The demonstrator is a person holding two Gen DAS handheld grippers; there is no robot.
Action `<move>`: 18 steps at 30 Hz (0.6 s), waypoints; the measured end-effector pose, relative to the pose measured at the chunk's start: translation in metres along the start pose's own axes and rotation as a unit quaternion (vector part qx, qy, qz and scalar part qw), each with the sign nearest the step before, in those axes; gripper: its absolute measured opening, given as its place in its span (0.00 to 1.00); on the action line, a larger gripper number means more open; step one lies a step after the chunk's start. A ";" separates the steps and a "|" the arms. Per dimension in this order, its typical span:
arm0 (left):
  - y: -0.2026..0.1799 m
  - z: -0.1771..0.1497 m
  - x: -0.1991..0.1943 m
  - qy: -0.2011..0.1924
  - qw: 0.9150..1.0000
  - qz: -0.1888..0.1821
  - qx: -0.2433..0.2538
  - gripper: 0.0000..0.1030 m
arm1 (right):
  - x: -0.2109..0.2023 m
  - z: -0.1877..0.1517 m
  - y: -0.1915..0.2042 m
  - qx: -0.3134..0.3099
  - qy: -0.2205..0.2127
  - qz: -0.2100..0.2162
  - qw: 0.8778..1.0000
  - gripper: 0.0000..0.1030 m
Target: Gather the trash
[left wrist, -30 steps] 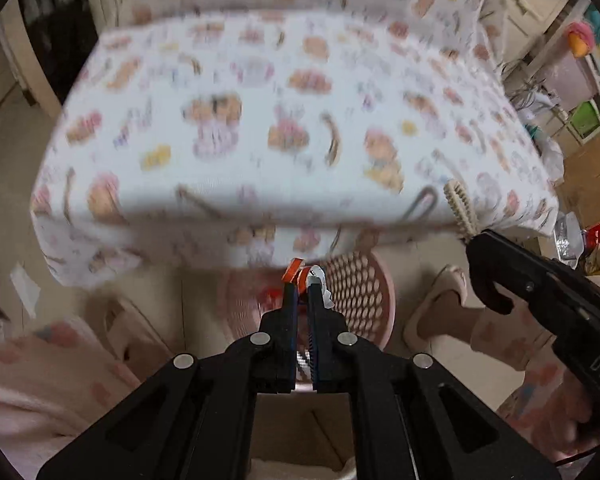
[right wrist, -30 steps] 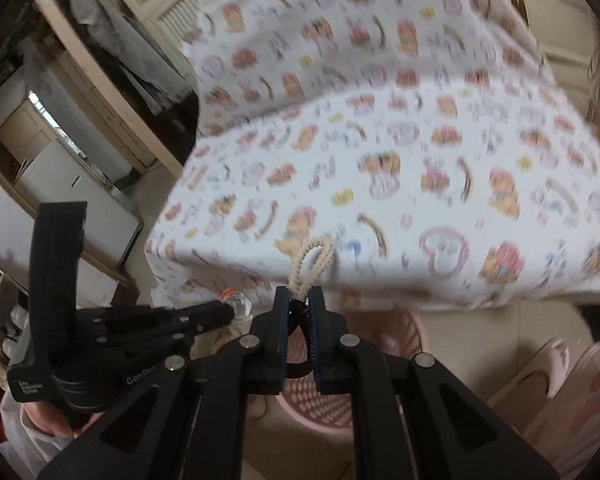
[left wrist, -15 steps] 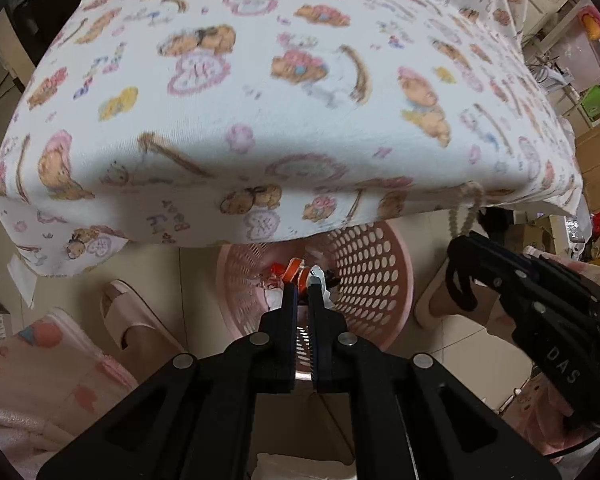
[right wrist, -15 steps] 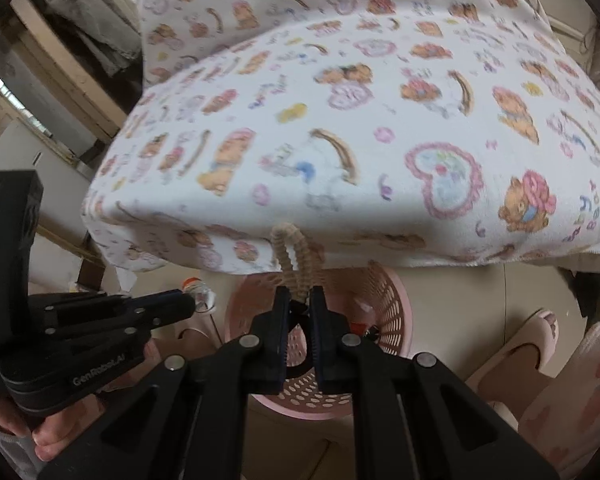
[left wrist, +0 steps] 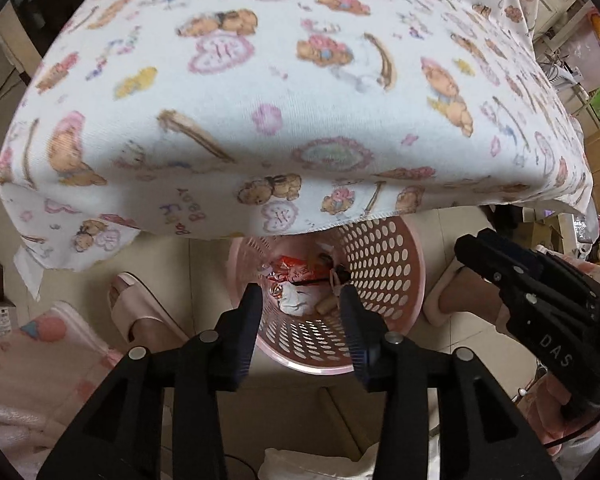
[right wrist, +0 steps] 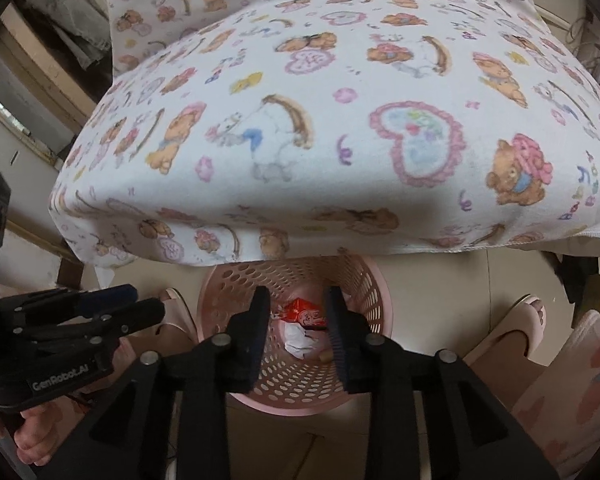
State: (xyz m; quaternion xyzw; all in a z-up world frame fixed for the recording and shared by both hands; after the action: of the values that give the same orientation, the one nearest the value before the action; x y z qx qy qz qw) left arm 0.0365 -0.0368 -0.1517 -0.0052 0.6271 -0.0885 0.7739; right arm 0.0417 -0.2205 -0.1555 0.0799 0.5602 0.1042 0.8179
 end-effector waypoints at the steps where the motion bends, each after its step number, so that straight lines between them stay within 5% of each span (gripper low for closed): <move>1: 0.000 0.000 -0.003 -0.004 1.000 0.003 -0.001 0.37 | -0.003 0.000 -0.002 0.003 -0.006 -0.002 1.000 0.33; 9: 0.000 -0.004 -0.070 -0.133 0.990 0.051 0.006 0.49 | -0.058 0.003 0.013 -0.031 -0.098 -0.016 0.995 0.66; 14: -0.003 -0.009 -0.125 -0.236 0.968 0.080 0.025 0.79 | -0.104 0.004 0.019 -0.043 -0.158 -0.017 0.986 0.86; 18: -0.005 -0.015 -0.155 -0.299 0.951 0.077 0.028 0.89 | -0.138 0.004 0.024 -0.057 -0.200 -0.029 0.978 0.98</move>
State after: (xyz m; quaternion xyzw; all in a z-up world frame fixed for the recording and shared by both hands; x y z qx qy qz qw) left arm -0.0089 -0.0180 -0.0044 0.0387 0.3624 -0.0409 0.9303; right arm -0.0046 -0.2338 -0.0238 0.0362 0.3803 0.0941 0.9193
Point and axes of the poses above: each gripper's, at about its wrist camera, not at the fingertips, and x roughly the way its jaws point, y to its left, z to its top, the point moved 1 cm from there along x, roughly the way its jaws point, and after that the axes turned 4 degrees about x, right-handed, at the moved point
